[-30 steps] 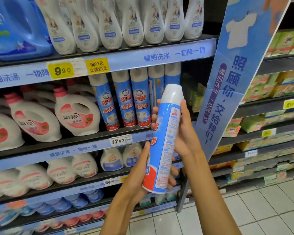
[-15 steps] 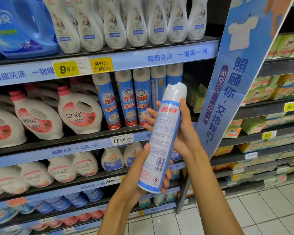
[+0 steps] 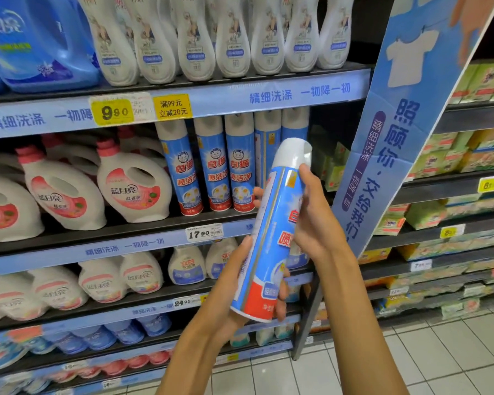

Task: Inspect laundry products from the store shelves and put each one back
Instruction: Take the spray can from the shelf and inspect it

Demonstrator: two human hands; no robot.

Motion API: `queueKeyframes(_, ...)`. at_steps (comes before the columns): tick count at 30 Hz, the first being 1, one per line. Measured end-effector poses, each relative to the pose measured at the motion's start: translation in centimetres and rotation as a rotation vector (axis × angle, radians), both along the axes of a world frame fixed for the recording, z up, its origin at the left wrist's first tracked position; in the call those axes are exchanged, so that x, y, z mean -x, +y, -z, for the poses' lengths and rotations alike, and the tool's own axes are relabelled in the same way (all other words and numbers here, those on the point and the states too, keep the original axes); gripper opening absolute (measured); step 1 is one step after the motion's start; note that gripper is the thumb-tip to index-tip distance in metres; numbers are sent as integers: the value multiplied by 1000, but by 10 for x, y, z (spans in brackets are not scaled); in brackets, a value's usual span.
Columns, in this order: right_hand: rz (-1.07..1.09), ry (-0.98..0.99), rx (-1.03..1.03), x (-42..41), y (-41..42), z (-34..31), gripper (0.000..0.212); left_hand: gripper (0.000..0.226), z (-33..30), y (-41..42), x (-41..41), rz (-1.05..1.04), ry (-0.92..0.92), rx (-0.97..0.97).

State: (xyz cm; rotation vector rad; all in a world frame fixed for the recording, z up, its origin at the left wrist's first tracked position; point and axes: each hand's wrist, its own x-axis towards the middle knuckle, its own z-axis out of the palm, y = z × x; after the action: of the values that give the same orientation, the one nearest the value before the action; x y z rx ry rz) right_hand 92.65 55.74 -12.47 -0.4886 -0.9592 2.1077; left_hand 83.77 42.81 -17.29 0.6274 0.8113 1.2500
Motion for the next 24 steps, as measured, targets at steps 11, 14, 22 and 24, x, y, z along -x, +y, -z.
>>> queueKeyframes(11,56,-91,-23,-7,13,7,48,62,-15,-2,-8,0,399,20)
queueKeyframes(14,46,-145,24,-7,16,9,55,71,-19,-1,-12,15,201,51)
queueKeyframes(22,3,-304,47,-9,20,18,37,72,-26,-2,-7,142,-78,31)
queueKeyframes(24,18,-346,40,-8,19,20,36,73,-25,-2,-5,165,-80,15)
